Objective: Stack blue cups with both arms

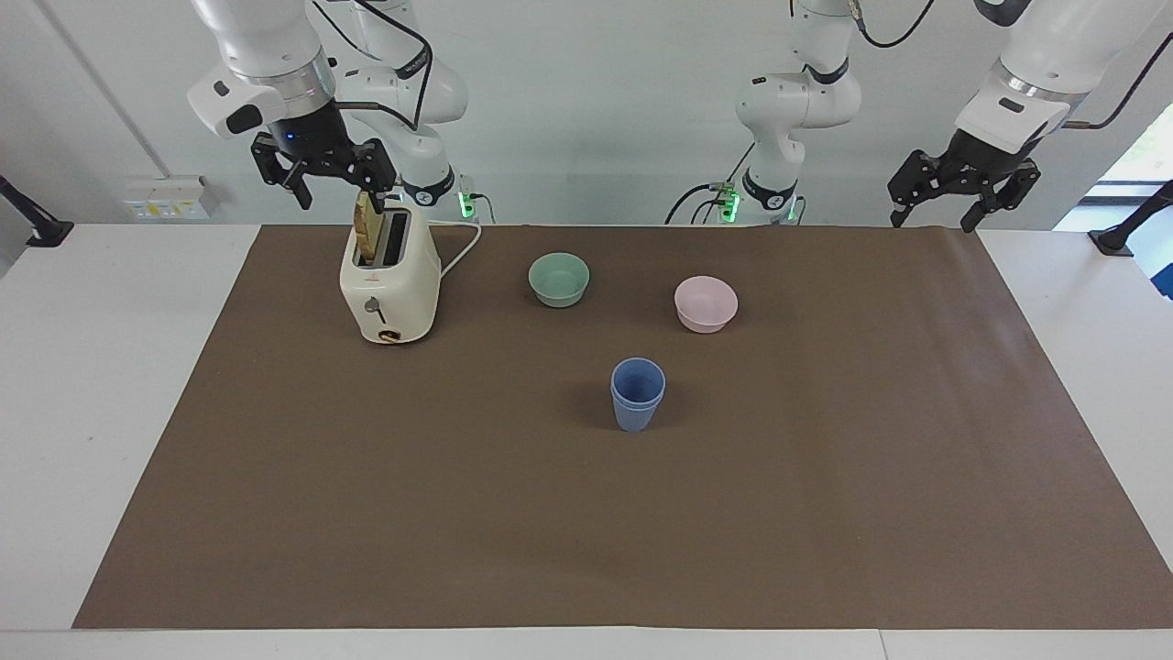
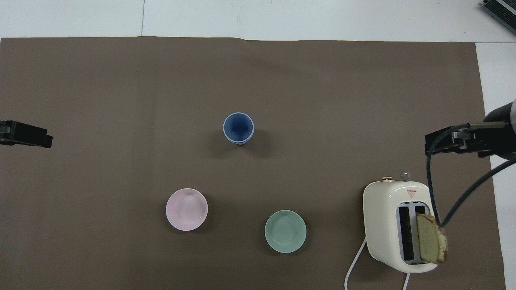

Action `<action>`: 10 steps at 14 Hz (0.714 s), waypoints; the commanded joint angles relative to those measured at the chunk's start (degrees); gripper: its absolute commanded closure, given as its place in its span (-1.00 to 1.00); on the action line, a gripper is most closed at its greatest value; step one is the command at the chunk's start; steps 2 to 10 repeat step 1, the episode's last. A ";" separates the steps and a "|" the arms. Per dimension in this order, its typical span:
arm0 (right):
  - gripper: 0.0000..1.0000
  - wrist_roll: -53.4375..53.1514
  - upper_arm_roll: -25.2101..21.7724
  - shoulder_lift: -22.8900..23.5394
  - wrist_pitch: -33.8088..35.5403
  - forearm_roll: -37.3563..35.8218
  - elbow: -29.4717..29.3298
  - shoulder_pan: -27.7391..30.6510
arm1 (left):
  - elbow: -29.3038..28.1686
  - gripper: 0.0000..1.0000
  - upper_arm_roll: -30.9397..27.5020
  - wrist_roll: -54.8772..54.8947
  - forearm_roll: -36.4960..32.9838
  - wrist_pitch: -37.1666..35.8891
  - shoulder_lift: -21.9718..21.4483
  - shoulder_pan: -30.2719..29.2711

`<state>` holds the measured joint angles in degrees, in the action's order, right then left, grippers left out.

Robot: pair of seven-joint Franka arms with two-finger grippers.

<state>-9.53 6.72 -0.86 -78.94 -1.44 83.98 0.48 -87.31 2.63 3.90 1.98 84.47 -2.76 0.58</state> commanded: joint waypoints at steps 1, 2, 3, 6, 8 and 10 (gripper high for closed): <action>-1.00 1.10 -0.04 -1.08 -1.31 1.18 1.45 0.75 | -1.20 -1.00 0.36 0.41 0.74 -0.53 -1.29 -0.75; -1.00 1.10 -0.04 -1.08 -1.31 1.18 1.45 0.75 | -1.20 -1.00 0.36 0.41 0.74 -0.53 -1.29 -0.75; -1.00 1.10 -0.04 -1.08 -1.31 1.18 1.45 0.75 | -1.20 -1.00 0.36 0.41 0.74 -0.53 -1.29 -0.75; -1.00 1.10 -0.04 -1.08 -1.31 1.18 1.45 0.75 | -1.20 -1.00 0.36 0.41 0.74 -0.53 -1.29 -0.75; -1.00 1.10 -0.04 -1.08 -1.31 1.18 1.45 0.75 | -1.20 -1.00 0.36 0.41 0.74 -0.53 -1.29 -0.75; -1.00 1.10 -0.04 -1.08 -1.31 1.18 1.45 0.75 | -1.20 -1.00 0.36 0.41 0.74 -0.53 -1.29 -0.75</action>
